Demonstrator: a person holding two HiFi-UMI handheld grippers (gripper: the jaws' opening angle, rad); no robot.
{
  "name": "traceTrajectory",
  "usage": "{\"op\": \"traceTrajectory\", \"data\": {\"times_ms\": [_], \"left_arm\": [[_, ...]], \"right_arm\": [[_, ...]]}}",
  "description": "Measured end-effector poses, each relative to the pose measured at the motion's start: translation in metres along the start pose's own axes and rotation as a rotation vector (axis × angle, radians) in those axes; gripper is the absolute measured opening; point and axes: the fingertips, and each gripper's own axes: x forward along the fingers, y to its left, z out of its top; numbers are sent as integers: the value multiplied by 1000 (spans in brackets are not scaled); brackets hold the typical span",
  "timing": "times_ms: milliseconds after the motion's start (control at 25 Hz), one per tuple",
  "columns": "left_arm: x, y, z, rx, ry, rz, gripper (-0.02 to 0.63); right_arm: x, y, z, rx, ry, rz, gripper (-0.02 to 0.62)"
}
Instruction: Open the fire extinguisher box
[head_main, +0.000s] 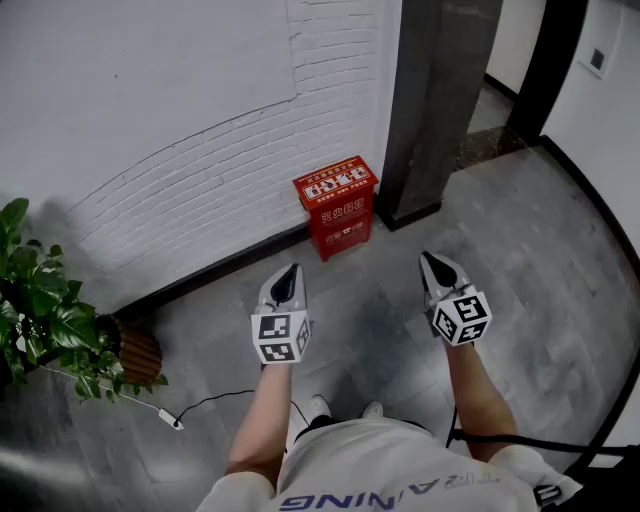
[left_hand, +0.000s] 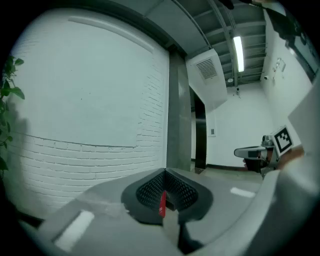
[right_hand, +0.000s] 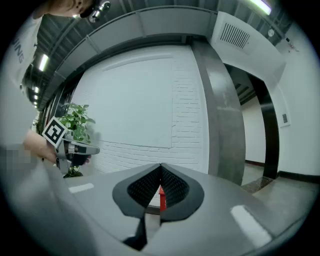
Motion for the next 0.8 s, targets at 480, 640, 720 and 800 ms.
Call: {"op": "traceTrajectory", "data": {"times_ms": [480,640,720,800], "left_arm": [[33,-21,-17,-36,6,79,5],[72,-12,-13,-35,3,71,5],[95,-2,-14,-38,4,67,5],[123,11,-16,-47,7,66,5]], "right_arm": [[13,-52,-20,14,17,63,6],[45,-75,-22,12,17,60,7],[67,-84,-26,10,24,62,7],[91,-94,-28,4,31,65,7]]}}
